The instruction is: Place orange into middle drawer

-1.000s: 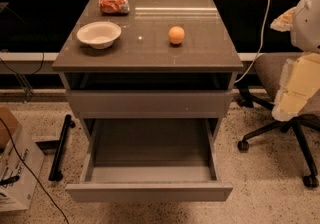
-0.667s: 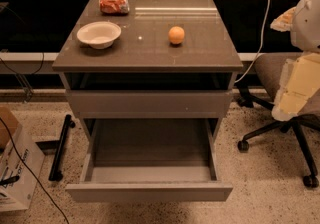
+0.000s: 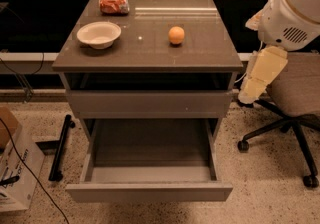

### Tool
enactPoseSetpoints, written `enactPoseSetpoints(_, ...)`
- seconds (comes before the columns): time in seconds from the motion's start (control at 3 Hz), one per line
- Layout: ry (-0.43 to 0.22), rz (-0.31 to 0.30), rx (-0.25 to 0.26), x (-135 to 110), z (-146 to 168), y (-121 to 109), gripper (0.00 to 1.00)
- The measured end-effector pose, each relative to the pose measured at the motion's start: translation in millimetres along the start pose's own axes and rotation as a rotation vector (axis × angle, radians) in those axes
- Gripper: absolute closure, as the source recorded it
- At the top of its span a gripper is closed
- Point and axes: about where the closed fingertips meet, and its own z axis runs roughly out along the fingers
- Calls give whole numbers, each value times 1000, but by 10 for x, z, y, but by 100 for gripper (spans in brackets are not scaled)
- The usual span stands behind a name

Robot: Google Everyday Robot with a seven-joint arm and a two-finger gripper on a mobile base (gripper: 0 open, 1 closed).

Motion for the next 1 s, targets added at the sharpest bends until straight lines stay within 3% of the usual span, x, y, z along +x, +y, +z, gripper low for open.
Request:
enactPoseSetpoints(0.33,0,0,0,-1,0,0,0)
enactPoseSetpoints(0.67,-74,3,18,-257,205,-127,0)
enactPoseSetpoints(1.0,-184,23,22,-663,581,-438,0)
